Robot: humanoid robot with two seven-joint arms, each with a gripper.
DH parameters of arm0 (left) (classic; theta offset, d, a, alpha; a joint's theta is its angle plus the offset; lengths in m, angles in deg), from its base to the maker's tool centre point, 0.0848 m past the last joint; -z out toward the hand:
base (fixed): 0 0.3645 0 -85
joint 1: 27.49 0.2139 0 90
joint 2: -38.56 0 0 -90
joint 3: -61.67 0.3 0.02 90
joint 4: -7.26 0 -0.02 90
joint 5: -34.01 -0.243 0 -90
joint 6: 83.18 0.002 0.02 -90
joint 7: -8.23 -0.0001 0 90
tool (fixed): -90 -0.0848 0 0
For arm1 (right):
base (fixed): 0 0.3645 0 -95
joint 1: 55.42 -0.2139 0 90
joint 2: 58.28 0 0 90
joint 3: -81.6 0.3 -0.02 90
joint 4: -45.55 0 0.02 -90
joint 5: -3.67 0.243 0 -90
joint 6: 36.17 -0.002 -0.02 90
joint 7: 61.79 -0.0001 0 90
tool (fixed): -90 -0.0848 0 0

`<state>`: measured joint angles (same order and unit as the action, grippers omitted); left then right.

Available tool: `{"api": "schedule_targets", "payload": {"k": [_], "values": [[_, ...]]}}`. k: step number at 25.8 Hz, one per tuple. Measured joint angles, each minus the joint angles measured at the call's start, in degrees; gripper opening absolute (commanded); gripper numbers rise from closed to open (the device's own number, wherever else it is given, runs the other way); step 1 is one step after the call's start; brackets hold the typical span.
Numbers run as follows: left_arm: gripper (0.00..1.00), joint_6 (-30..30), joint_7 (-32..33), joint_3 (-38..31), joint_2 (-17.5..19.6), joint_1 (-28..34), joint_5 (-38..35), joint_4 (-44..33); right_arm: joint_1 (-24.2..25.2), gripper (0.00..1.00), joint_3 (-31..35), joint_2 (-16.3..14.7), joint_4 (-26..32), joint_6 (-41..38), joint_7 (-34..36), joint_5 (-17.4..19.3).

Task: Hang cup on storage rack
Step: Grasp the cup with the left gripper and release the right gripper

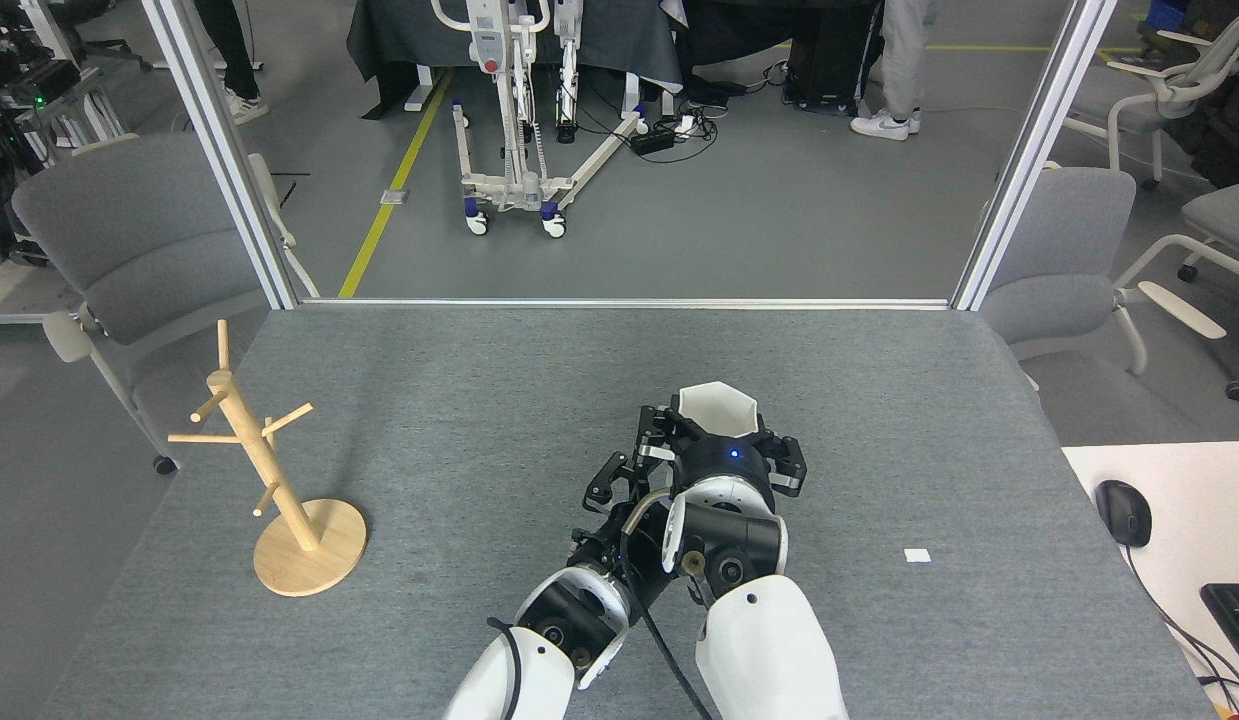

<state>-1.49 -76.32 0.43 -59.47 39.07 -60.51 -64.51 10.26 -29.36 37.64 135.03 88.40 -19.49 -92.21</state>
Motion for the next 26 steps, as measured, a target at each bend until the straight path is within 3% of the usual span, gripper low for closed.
{"api": "schedule_targets", "payload": {"k": [5, 9, 10, 15, 16, 18, 21, 23, 26], "values": [[0.97, 0.04, 0.08, 0.04, -0.04, -1.59, 2.04, 1.72, 0.85, 0.1, -0.89, 0.4, -0.01, 0.07, 0.06, -0.02], [0.78, 0.16, 0.08, 0.02, -0.03, -2.44, 3.41, 3.16, 1.45, 0.08, -2.43, 0.58, -0.01, 0.34, 0.29, -0.06], [0.7, 0.33, 0.08, 0.02, -0.01, -2.53, 3.55, 3.31, 1.56, 0.08, -2.82, 0.64, -0.02, 0.47, 0.29, -0.08], [0.04, 0.86, 0.22, 0.3, 0.06, -2.69, 3.76, 3.4, 1.72, 0.07, -2.82, 1.07, -0.01, 1.03, 0.49, -0.1], [0.0, 0.86, 0.53, 0.35, 0.07, -2.71, 3.76, 3.36, 1.72, 0.08, -2.81, 1.1, -0.01, 1.22, 0.34, -0.1], [0.0, 0.86, 1.2, 0.38, 0.09, -2.71, 3.75, 3.28, 1.73, 0.22, -2.75, 1.15, -0.03, 1.35, 0.0, -0.07], [0.0, 0.49, 1.81, 0.34, 0.15, -2.71, 3.73, 3.23, 1.74, 0.7, -2.73, 1.18, -0.03, 1.51, -0.16, -0.02], [0.0, 0.43, 2.01, 0.29, 0.18, -2.7, 3.73, 3.22, 1.74, 0.93, -2.72, 1.19, -0.02, 1.52, -0.18, -0.01], [0.0, 0.39, 2.35, 0.26, 0.2, -2.67, 3.72, 3.22, 1.74, 0.99, -2.88, 1.24, -0.1, 1.52, -0.66, 0.02]]}}
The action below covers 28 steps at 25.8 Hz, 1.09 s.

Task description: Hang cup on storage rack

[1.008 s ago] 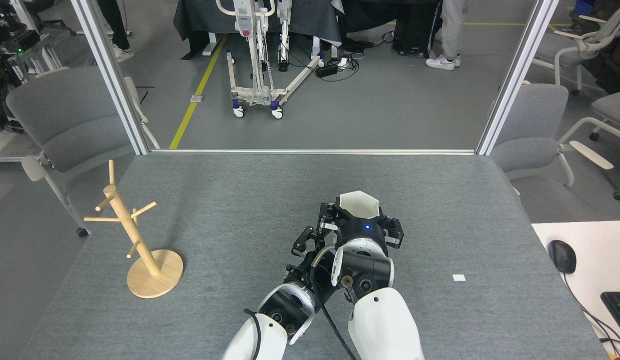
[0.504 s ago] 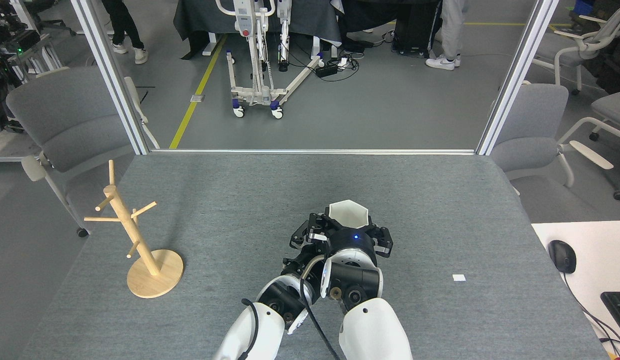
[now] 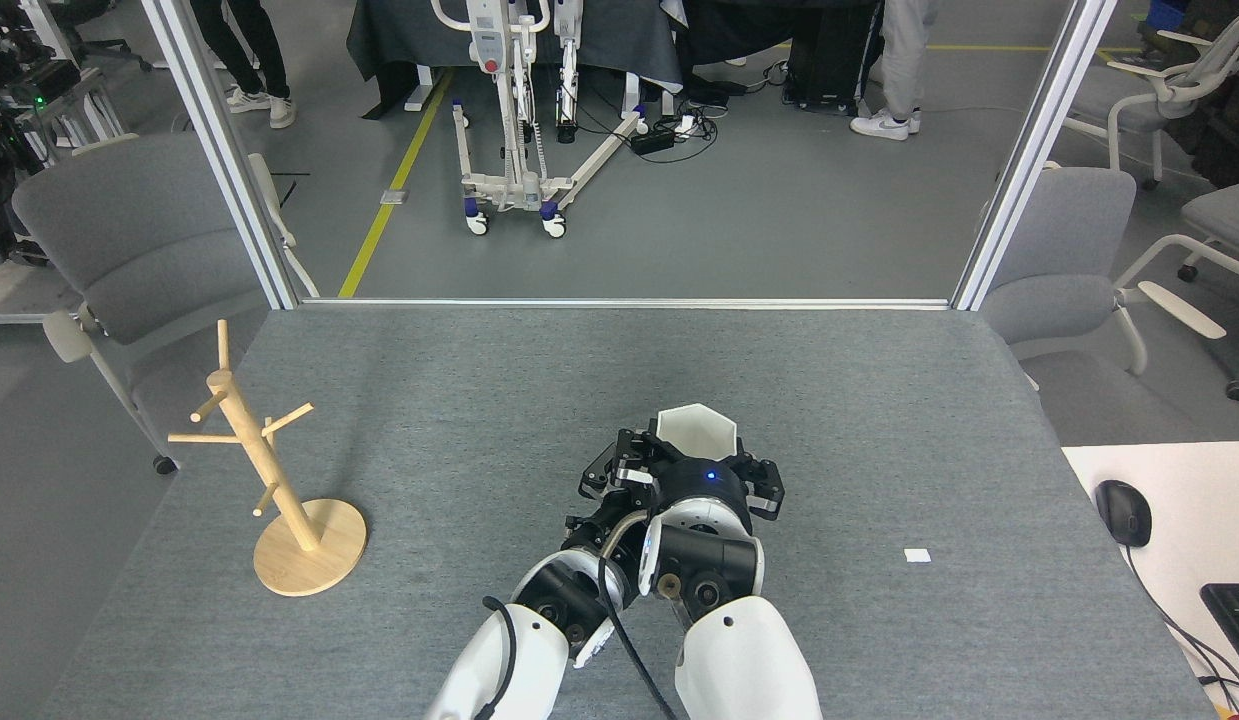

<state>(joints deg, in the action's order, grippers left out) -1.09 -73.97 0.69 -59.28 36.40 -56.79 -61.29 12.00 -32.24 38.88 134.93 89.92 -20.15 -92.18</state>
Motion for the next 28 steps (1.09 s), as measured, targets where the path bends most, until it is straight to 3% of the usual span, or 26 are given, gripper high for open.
{"api": "schedule_targets", "payload": {"k": [12, 15, 23, 28], "values": [[0.0, 1.0, -0.14, -0.16, 0.4, 0.97, 0.01, 0.33, -0.09, 0.99, -1.7, 0.05, -0.3, 0.01, 6.29, 0.98], [0.0, -2.2, 1.46, -0.27, 0.53, 2.31, 0.01, 0.5, -0.26, 0.99, -1.03, 0.11, -0.28, -2.19, 18.67, 2.22], [0.0, -3.4, -0.44, -1.03, 1.35, 8.25, -0.36, -3.0, -0.21, 0.99, 2.32, -0.19, -0.33, -3.83, 44.15, 7.39], [0.0, -3.14, -0.55, -4.45, 6.2, 15.7, -0.48, -12.42, -0.44, 0.99, 12.47, -1.42, -0.36, -11.47, 53.99, 11.35]]}}
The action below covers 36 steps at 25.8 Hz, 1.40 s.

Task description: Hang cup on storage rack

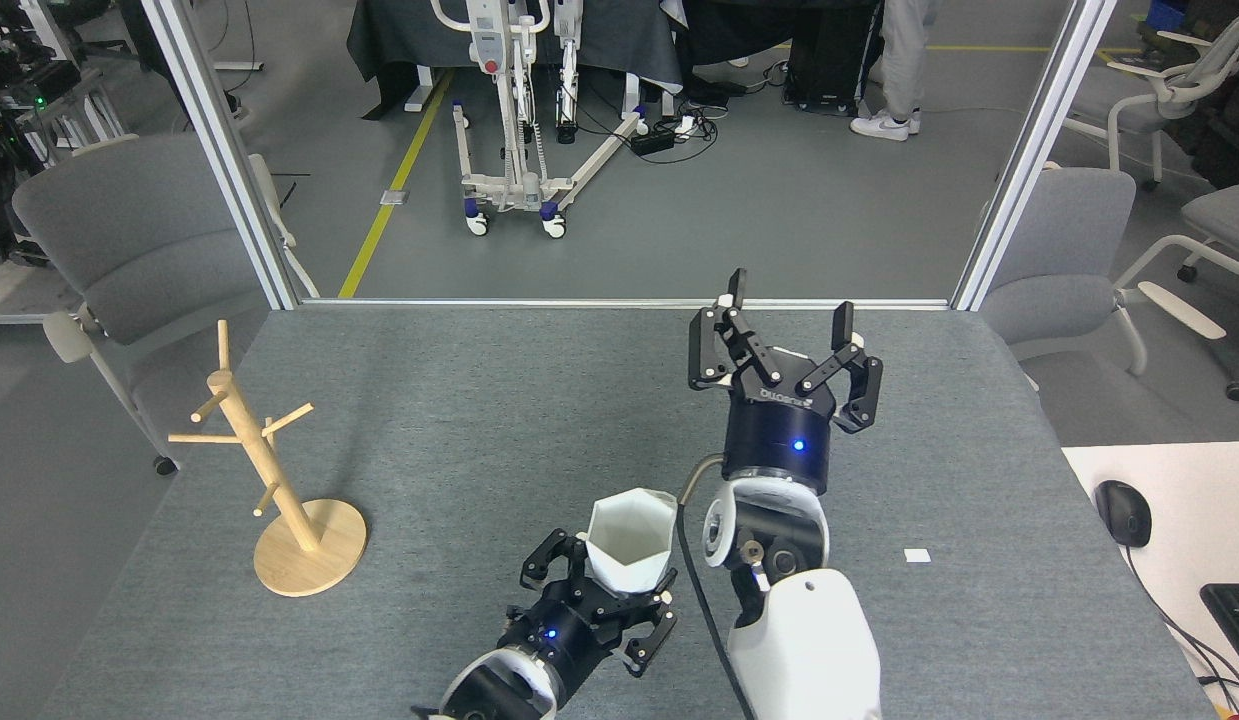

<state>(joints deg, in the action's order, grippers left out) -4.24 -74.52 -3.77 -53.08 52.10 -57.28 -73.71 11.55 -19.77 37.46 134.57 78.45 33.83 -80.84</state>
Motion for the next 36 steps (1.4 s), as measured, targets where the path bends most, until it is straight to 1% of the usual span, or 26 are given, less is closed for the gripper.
{"api": "schedule_targets", "payload": {"k": [2, 4, 7, 10, 13, 15, 18, 21, 24, 27, 29, 30, 33, 36], "values": [[0.0, -0.24, -0.05, -1.88, 2.55, 3.26, -0.01, -4.42, 0.28, 0.99, 6.34, -2.1, -0.27, -6.89, 1.17, 2.6], [0.0, -0.42, -0.1, -3.39, 5.27, 6.35, 0.01, -8.21, 0.65, 0.99, 12.51, -5.45, -1.7, -14.67, 1.86, 5.14], [0.0, -0.45, -0.92, -5.91, 9.1, 10.13, 0.05, -13.06, 1.17, 0.99, 19.37, -10.97, -6.65, -25.2, 2.17, 7.46], [0.0, -0.48, -2.71, -9.59, 11.84, 13.98, 0.06, -16.09, 2.44, 0.99, 22.58, -15.11, -12.79, -31.62, 2.21, 7.41], [0.0, -0.6, -4.71, -13.84, 14.24, 18.29, 0.06, -17.41, 5.77, 0.99, 23.62, -16.83, -15.96, -35.39, 2.38, 4.77], [0.0, -0.62, -6.03, -16.74, 15.36, 21.09, 0.06, -17.75, 8.76, 0.99, 24.01, -17.05, -16.24, -36.84, 2.42, 3.3], [0.0, -0.72, -7.39, -21.69, 16.18, 24.43, 0.06, -17.88, 12.44, 0.99, 24.26, -16.81, -15.7, -38.08, 2.47, 2.09], [0.0, -0.7, -7.52, -27.73, 16.34, 25.78, 0.06, -17.39, 14.03, 0.99, 24.35, -16.83, -15.12, -39.42, 2.14, 1.65], [0.0, -0.29, -7.35, -34.03, 16.21, 25.57, 0.06, -15.73, 14.55, 0.99, 24.22, -16.57, -14.55, -40.4, 2.02, 1.48], [0.0, -0.08, -6.66, -39.34, 16.18, 23.63, 0.06, -13.18, 16.06, 0.99, 23.91, -16.13, -11.25, -40.65, 0.91, 1.38], [0.0, -0.07, -5.89, -42.18, 16.23, 21.89, 0.05, -11.14, 19.13, 0.99, 23.99, -14.99, -7.74, -40.65, -0.98, 1.05], [0.0, 0.03, -5.57, -43.34, 16.26, 20.81, 0.03, -10.12, 20.62, 0.99, 24.0, -13.9, -5.78, -40.65, -1.85, 0.66], [0.0, 0.22, -4.59, -45.37, 16.44, 16.77, -0.16, -7.01, 23.51, 0.99, 24.12, -11.1, -2.42, -40.63, -3.58, -0.76], [0.0, 1.06, -4.0, -46.08, 16.65, 11.5, -1.76, -2.9, 24.27, 0.99, 24.29, -10.24, -1.4, -40.3, -4.21, -1.29]]}}
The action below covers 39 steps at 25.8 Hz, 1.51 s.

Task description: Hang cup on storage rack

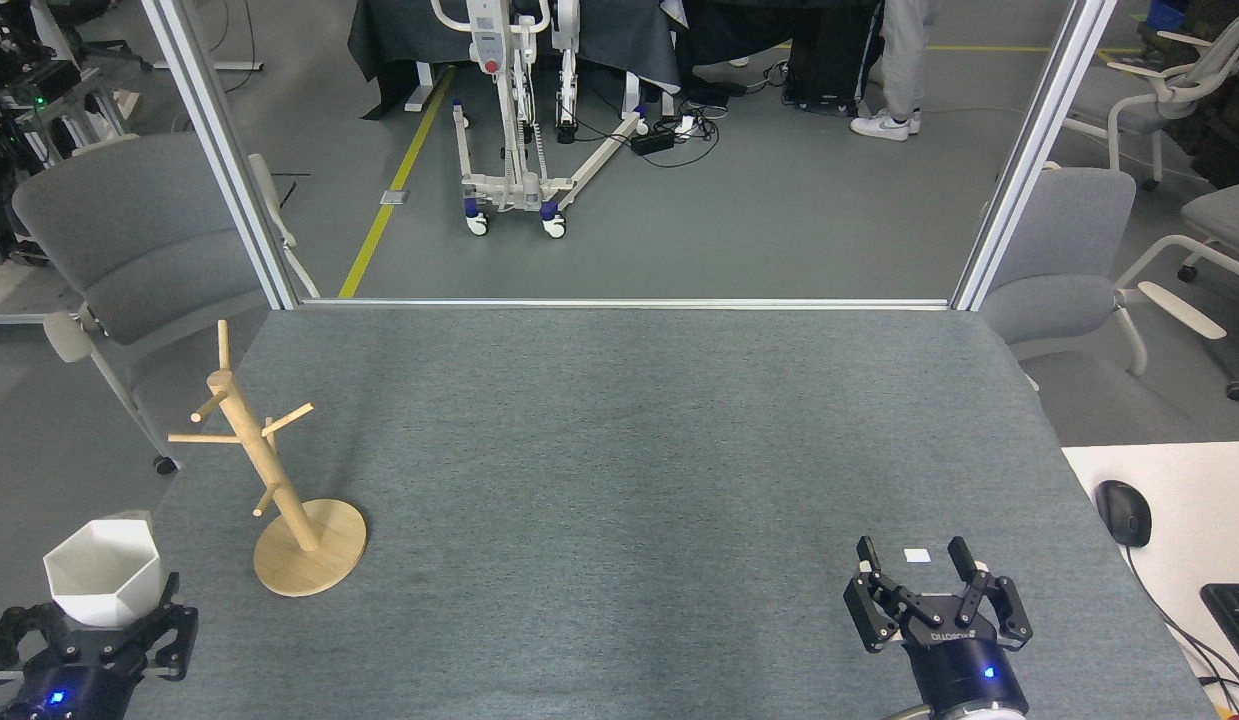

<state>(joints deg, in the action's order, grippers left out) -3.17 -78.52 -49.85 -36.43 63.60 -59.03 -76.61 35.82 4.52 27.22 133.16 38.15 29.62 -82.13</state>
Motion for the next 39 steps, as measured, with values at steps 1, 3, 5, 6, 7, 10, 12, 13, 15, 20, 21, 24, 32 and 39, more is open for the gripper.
{"api": "schedule_targets", "payload": {"k": [1, 3, 5, 6, 7, 10, 12, 13, 15, 20, 21, 24, 32, 39], "values": [[0.0, 0.29, 0.04, -0.1, 0.04, -1.65, -0.94, 1.4, -0.02, 1.0, 0.12, 0.13, 0.06, 0.05, 0.0, -0.01], [0.0, 0.77, 0.16, -0.22, 0.06, -5.49, -3.46, 4.75, -0.01, 1.0, 0.94, 0.46, 0.01, 0.1, -0.14, -0.02], [0.0, 1.37, 0.16, -0.32, 0.11, -8.33, -5.09, 7.23, -0.06, 1.0, 2.09, 0.88, 0.0, 0.12, -0.33, -0.01], [0.0, 1.51, 0.16, -0.33, 0.15, -9.3, -5.58, 8.18, -0.13, 1.0, 2.59, 1.0, 0.02, 0.12, -0.31, 0.02], [0.0, 1.63, 0.21, -0.38, 0.29, -10.04, -5.92, 8.93, -0.19, 1.0, 2.95, 1.04, 0.04, 0.12, -0.1, 0.05], [0.0, 2.17, 0.24, -0.51, 0.98, -11.28, -6.41, 10.01, -0.3, 1.0, 3.7, 1.13, -0.03, 0.12, 0.45, 0.09], [0.0, 2.36, 0.28, -0.56, 1.43, -12.02, -6.53, 10.29, -0.29, 1.0, 3.97, 1.32, -0.15, 0.12, 0.66, 0.1], [0.0, 2.54, 0.28, -0.6, 1.66, -12.44, -6.56, 10.36, -0.31, 1.0, 3.99, 1.35, -0.16, 0.12, 0.87, 0.13], [0.0, 2.63, 0.3, -0.76, 2.05, -13.21, -6.62, 10.45, -0.3, 1.0, 3.96, 1.26, -0.19, 0.04, 1.31, 0.46], [0.0, 2.77, 1.1, -1.02, 2.48, -14.44, -7.01, 10.33, -0.18, 1.0, 4.06, 1.46, -0.42, 0.01, 1.88, 1.41], [0.0, 2.77, 1.21, -1.04, 2.5, -14.5, -7.33, 10.17, -0.19, 1.0, 4.07, 1.36, -0.46, 0.01, 1.89, 1.48], [0.0, 2.77, 1.63, -1.06, 2.49, -14.42, -9.1, 9.2, -0.43, 1.0, 4.1, 0.96, -0.75, -0.1, 1.98, 1.64], [0.0, 2.78, 1.79, -0.95, 2.31, -12.83, -13.22, 5.36, -1.62, 1.0, 4.07, 0.75, -1.53, -0.03, 1.75, 1.76], [0.0, 2.58, 1.81, -0.56, 1.72, -12.44, -16.08, 4.86, -1.56, 1.0, 3.93, 0.71, -1.7, 0.07, 1.4, 1.78]]}}
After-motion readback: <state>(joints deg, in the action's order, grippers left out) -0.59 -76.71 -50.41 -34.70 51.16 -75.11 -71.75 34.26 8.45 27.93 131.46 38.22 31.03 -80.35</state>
